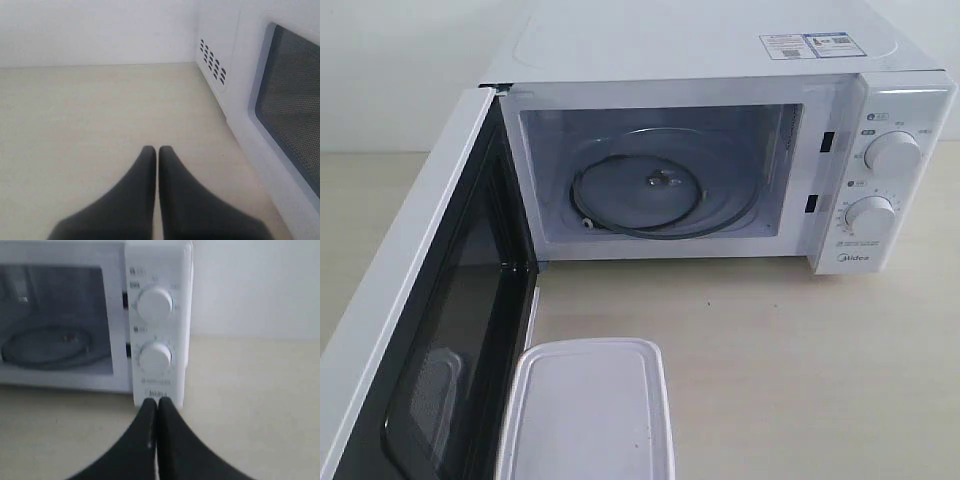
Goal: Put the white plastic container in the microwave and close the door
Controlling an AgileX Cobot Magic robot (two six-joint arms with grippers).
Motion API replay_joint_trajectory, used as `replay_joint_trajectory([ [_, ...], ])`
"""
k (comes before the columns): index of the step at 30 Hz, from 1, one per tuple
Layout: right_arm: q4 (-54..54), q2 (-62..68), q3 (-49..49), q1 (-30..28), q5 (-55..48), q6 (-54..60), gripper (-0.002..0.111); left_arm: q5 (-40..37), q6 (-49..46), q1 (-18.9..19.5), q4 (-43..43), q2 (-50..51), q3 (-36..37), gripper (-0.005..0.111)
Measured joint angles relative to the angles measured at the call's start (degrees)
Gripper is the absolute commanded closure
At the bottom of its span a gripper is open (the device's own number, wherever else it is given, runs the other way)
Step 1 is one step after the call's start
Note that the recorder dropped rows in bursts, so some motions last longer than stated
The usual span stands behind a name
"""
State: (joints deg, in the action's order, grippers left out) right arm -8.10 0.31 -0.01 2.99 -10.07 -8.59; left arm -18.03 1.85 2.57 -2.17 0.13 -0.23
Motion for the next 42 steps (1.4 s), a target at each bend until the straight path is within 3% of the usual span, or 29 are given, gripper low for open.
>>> replay_joint_trajectory([
  [16,1.3,-0.3,0.0,0.0,69.7,-4.7,0.108,0.0,0.0,0.0,0.0,0.0,0.0,0.103],
  [18,3.1,-0.3,-0.3,0.0,73.7,-7.5,0.108,0.0,0.0,0.0,0.0,0.0,0.0,0.103],
  [21,8.1,-0.3,-4.5,0.0,65.9,-12.5,0.108,0.0,0.0,0.0,0.0,0.0,0.0,0.103],
  [26,11.2,2.4,-16.8,0.0,33.5,-8.5,0.108,0.0,0.0,0.0,0.0,0.0,0.0,0.103],
  [31,11.4,13.4,-23.2,0.0,14.2,-7.1,0.108,0.0,0.0,0.0,0.0,0.0,0.0,0.103],
  [37,13.8,27.8,-25.4,0.0,-2.7,-7.0,0.108,0.0,0.0,0.0,0.0,0.0,0.0,0.103],
  [42,20.9,37.8,-25.6,0.0,-7.4,-7.0,0.108,0.0,0.0,0.0,0.0,0.0,0.0,0.103],
])
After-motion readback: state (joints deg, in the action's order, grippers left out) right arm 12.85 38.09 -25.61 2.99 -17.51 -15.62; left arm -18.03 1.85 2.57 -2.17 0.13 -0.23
